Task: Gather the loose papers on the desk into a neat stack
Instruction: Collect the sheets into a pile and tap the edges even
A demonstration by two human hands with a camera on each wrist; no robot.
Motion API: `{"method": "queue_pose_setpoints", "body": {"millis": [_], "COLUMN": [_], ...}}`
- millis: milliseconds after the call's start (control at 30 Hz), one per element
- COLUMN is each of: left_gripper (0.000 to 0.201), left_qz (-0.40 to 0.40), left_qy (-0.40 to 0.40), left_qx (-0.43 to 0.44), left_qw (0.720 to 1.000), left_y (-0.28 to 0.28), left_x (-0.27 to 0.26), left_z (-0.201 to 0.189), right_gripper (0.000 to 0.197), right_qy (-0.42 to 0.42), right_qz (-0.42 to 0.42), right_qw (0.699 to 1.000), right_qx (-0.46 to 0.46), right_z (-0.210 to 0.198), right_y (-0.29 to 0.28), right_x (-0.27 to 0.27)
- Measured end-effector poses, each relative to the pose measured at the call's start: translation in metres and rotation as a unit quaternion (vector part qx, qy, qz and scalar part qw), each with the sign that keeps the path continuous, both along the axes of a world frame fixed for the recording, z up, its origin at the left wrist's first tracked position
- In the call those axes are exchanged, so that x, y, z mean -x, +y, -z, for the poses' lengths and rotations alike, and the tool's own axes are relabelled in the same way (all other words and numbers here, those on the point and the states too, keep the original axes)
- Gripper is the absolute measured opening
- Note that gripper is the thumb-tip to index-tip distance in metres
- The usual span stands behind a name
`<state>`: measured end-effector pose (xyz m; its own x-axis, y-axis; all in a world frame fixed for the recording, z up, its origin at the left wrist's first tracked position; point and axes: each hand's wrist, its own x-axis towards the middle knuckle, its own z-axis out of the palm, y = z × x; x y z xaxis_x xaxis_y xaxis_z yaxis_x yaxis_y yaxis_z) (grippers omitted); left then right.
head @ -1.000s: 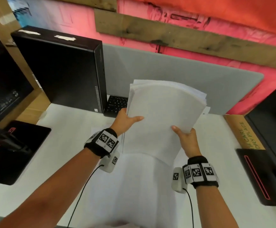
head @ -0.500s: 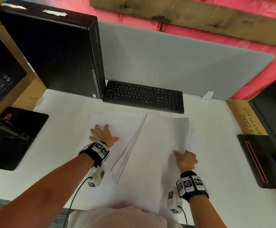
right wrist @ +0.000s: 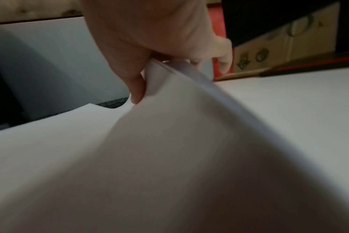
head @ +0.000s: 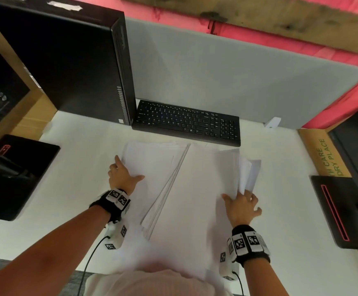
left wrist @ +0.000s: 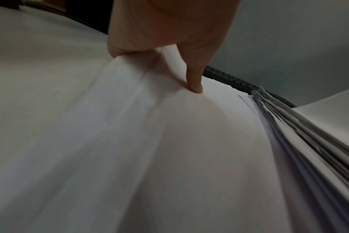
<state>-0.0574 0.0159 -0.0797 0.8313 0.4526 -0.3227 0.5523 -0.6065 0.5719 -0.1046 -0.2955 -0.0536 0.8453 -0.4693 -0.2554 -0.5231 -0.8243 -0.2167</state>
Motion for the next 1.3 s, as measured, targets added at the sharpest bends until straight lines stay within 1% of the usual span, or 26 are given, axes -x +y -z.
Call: {"method": "queue_pose_setpoints", "body": {"millis": [67,167,200,233,300,333,367,400,467,500,567,600,633,667,700,733,767,800,833,867,933,1033,1067,1133,1167,1300], "left_gripper": [0.109,0.094,0.083,0.068,0.029,0.019,0.018,0.021,0.029,0.030,0.032,0.033,0.032,0.031,0.031,0.030,0.030,0.030,0.032,0.033,0.037,0.041,0.042,0.043,0.043,0.049], "left_qz": [-0.043,-0.112,-0.121,-0.115,-0.075,-0.056,-0.043,-0.035,-0.026,-0.023,-0.013,-0.013,-0.018,-0.025,-0.030,-0.029,-0.023,-0.015,-0.010,-0.007,-0.005,0.010,0.016,0.019,0.017,0.010], "left_qy": [-0.032,-0.049,-0.043,-0.038,-0.035,-0.036,-0.037,-0.037,-0.033,-0.033,-0.041,-0.045,-0.048,-0.049,-0.051,-0.049,-0.043,-0.033,-0.020,-0.009,0.010,0.029,0.030,0.038,0.043,0.058], "left_qx": [0.075,0.138,0.146,0.147,0.139,0.139,0.143,0.151,0.172,0.186,0.230,0.255,0.280,0.296,0.305,0.306,0.301,0.294,0.291,0.290,0.290,0.287,0.284,0.273,0.267,0.261], "left_qw": [0.996,0.983,0.981,0.982,0.987,0.988,0.988,0.987,0.984,0.982,0.972,0.966,0.959,0.953,0.950,0.950,0.952,0.955,0.957,0.957,0.957,0.957,0.958,0.961,0.963,0.963], "left_y": [0.008,0.023,0.027,0.031,0.035,0.035,0.033,0.030,0.023,0.020,0.017,0.016,0.015,0.014,0.013,0.012,0.012,0.011,0.010,0.011,0.014,0.020,0.020,0.019,0.019,0.018], "left_x": [-0.001,0.001,0.002,0.005,0.008,0.010,0.011,0.012,0.011,0.010,0.007,0.004,0.002,0.000,-0.002,-0.003,-0.004,-0.005,-0.007,-0.008,-0.011,-0.014,-0.015,-0.016,-0.016,-0.017], "left_z": [-0.001,-0.007,-0.008,-0.009,-0.010,-0.010,-0.009,-0.007,-0.005,-0.005,-0.003,-0.004,-0.006,-0.008,-0.008,-0.007,-0.007,-0.007,-0.006,-0.005,-0.004,-0.003,-0.002,-0.002,-0.002,-0.005], "right_gripper": [0.044,0.028,0.027,0.031,0.043,0.043,0.042,0.040,0.030,0.025,0.018,0.019,0.025,0.036,0.046,0.052,0.051,0.048,0.047,0.048,0.049,0.045,0.042,0.035,0.033,0.030], "right_qy": [-0.010,-0.081,-0.095,-0.100,-0.100,-0.100,-0.108,-0.110,-0.140,-0.151,-0.138,-0.133,-0.131,-0.120,-0.094,-0.062,-0.043,-0.038,-0.037,-0.038,-0.036,-0.023,-0.036,-0.056,-0.056,-0.046], "right_qz": [-0.066,-0.137,-0.144,-0.147,-0.139,-0.130,-0.122,-0.117,-0.106,-0.074,-0.004,0.011,0.017,0.014,-0.004,-0.026,-0.050,-0.074,-0.093,-0.101,-0.081,-0.036,-0.031,-0.030,-0.031,-0.014], "right_qw": [0.997,0.985,0.982,0.982,0.985,0.986,0.987,0.986,0.971,0.956,0.907,0.889,0.886,0.910,0.948,0.978,0.991,0.994,0.993,0.992,0.993,0.998,0.997,0.986,0.980,0.970], "right_qx": [0.048,0.073,0.076,0.071,0.036,0.009,-0.014,-0.043,-0.161,-0.238,-0.399,-0.437,-0.445,-0.397,-0.304,-0.196,-0.114,-0.069,-0.058,-0.067,-0.083,-0.040,-0.063,-0.156,-0.186,-0.240], "right_z": [0.002,0.008,0.010,0.012,0.014,0.015,0.015,0.015,0.010,0.005,-0.008,-0.010,-0.012,-0.009,-0.006,-0.001,0.003,0.006,0.008,0.008,0.009,0.009,0.010,0.009,0.008,0.003], "right_y": [-0.001,-0.003,-0.004,-0.005,-0.003,0.000,0.003,0.006,0.011,0.011,0.011,0.009,0.006,0.003,0.000,-0.002,-0.001,0.001,0.003,0.005,0.008,0.010,0.011,0.014,0.015,0.015], "right_x": [0.001,0.004,0.005,0.005,0.007,0.006,0.006,0.005,0.002,-0.002,-0.011,-0.017,-0.022,-0.029,-0.035,-0.041,-0.045,-0.050,-0.053,-0.055,-0.056,-0.052,-0.050,-0.049,-0.050,-0.062]}}
